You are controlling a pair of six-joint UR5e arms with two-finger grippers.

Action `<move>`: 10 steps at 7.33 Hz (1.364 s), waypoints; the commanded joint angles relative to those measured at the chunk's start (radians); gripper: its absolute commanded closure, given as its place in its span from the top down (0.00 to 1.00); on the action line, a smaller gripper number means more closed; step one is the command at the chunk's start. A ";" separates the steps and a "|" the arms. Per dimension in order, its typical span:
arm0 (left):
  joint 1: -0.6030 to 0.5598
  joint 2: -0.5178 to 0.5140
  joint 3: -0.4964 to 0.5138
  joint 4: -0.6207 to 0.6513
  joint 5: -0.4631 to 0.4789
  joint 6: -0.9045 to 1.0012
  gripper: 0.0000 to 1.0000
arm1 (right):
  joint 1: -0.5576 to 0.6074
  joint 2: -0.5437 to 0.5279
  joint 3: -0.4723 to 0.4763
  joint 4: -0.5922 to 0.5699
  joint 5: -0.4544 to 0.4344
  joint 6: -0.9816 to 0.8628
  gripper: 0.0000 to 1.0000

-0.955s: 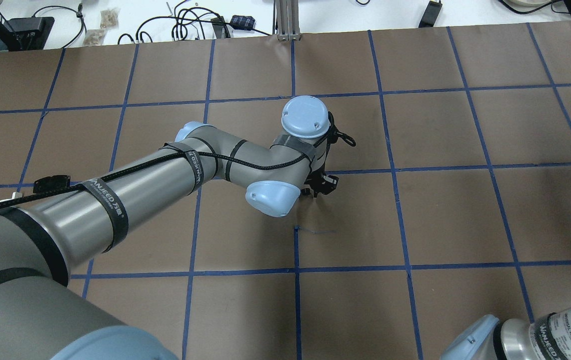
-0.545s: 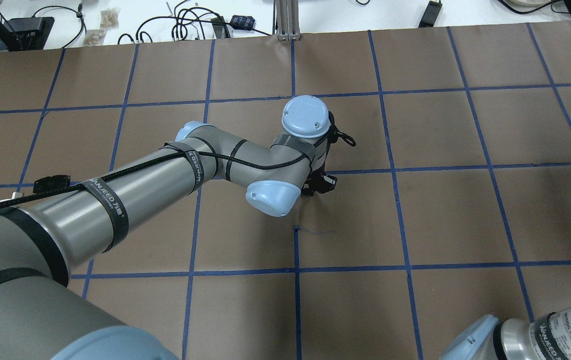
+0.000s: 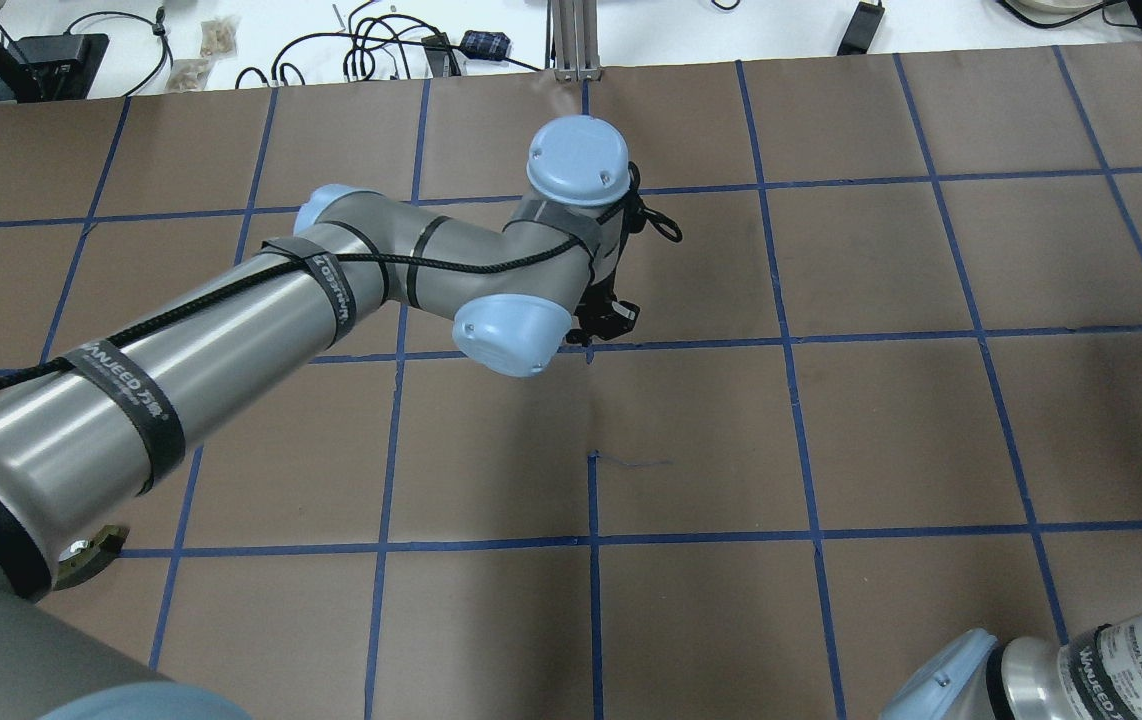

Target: Place bearing gear from tray to pile

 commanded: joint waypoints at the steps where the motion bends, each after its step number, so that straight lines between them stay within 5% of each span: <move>1: 0.200 0.067 0.076 -0.149 0.018 0.082 0.00 | 0.000 0.000 0.000 0.000 0.001 -0.001 0.70; 6: 0.692 0.129 0.024 -0.272 0.030 0.473 0.00 | 0.001 -0.001 -0.002 0.001 0.000 0.008 0.62; 10: 1.016 0.152 -0.108 -0.263 0.064 0.818 0.00 | 0.003 0.010 -0.002 0.004 -0.002 0.009 0.31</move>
